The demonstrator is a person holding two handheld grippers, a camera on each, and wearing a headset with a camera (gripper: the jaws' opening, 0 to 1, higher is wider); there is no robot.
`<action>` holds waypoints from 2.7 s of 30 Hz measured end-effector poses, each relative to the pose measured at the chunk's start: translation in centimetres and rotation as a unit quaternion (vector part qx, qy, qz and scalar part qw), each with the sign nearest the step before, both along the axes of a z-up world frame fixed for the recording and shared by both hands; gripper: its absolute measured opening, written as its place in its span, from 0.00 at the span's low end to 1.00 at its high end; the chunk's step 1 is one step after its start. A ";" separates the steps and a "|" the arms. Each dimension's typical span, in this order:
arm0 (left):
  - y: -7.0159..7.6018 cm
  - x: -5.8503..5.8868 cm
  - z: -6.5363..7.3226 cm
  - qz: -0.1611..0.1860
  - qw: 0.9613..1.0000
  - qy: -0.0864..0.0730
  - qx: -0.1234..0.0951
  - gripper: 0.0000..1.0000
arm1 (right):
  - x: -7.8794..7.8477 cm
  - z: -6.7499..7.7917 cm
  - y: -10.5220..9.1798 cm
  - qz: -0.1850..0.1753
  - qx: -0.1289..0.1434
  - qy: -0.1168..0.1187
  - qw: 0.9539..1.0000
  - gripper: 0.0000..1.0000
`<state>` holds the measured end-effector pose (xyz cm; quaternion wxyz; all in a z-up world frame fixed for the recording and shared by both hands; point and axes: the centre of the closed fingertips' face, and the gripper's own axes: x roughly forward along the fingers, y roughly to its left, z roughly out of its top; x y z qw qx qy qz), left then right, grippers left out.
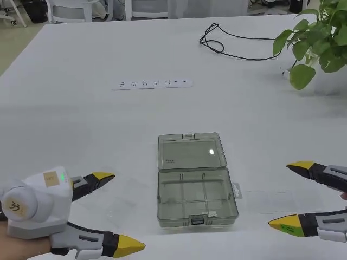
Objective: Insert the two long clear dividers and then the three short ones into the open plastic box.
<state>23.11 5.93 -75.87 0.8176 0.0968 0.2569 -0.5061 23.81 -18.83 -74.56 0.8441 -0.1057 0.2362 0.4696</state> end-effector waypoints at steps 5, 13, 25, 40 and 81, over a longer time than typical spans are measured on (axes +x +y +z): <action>0.0 0.0 0.0 0.000 1.000 0.000 0.000 1.00 | 0.0 0.1 0.1 -0.001 0.001 0.000 1.000 0.86; -0.1 0.0 -0.1 -0.002 1.000 0.001 0.001 1.00 | 0.0 0.0 0.1 -0.001 0.002 0.000 1.000 0.86; 0.0 0.1 -0.1 -0.002 1.000 0.003 0.004 1.00 | 0.1 0.1 -0.1 -0.003 0.003 0.000 1.000 0.86; 1.3 1.4 0.3 0.022 1.000 0.006 0.013 1.00 | 0.2 0.2 0.0 -0.007 0.008 -0.001 1.000 0.85; 8.7 5.7 -4.2 0.161 0.977 0.111 0.090 0.67 | 0.6 0.0 0.4 -0.022 0.027 0.004 0.999 0.84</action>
